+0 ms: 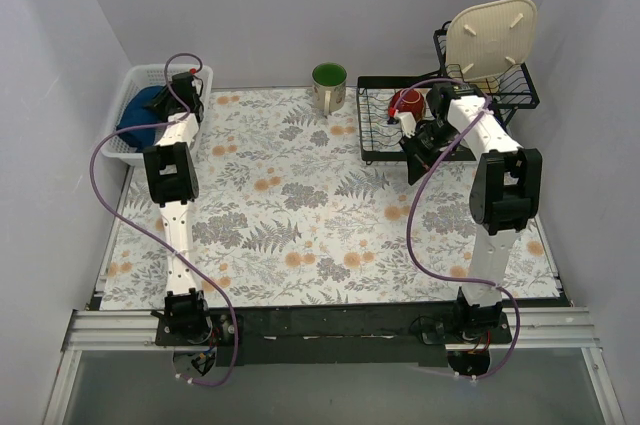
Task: Roll the t-shirts
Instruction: Place the T-shirt in the bin.
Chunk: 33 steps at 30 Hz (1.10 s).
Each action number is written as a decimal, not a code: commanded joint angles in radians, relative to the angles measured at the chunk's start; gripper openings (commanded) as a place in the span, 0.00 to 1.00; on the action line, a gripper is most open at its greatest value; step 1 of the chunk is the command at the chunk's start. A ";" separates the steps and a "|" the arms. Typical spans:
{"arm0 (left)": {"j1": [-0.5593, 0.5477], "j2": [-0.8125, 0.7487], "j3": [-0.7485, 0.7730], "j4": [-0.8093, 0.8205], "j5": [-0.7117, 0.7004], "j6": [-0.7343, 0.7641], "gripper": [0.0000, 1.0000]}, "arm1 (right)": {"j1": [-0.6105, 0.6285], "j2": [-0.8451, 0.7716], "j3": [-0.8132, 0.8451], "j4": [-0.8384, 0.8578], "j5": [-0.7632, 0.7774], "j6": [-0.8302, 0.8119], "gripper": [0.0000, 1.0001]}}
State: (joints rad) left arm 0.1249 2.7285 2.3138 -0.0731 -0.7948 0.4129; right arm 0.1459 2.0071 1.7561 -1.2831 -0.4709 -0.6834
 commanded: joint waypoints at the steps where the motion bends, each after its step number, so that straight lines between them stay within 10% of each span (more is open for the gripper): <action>1: 0.001 -0.013 -0.036 0.042 0.006 0.020 0.00 | -0.002 0.007 0.042 -0.022 0.009 0.007 0.01; 5: -0.001 0.017 -0.022 0.007 0.011 0.003 0.14 | 0.000 0.015 0.033 -0.024 0.008 0.008 0.01; 8: -0.004 0.031 0.010 -0.013 0.005 -0.038 0.70 | -0.002 0.016 0.029 -0.024 0.005 0.010 0.01; 12: -0.019 -0.010 0.004 -0.019 0.038 -0.097 0.93 | 0.000 0.015 0.017 -0.022 0.011 0.008 0.01; 33: -0.025 -0.127 0.139 -0.310 0.226 -0.465 0.98 | 0.000 0.022 0.058 -0.022 0.026 0.013 0.01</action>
State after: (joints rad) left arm 0.1009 2.7110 2.3959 -0.2897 -0.6586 0.0708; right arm 0.1463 2.0247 1.7775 -1.2846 -0.4461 -0.6781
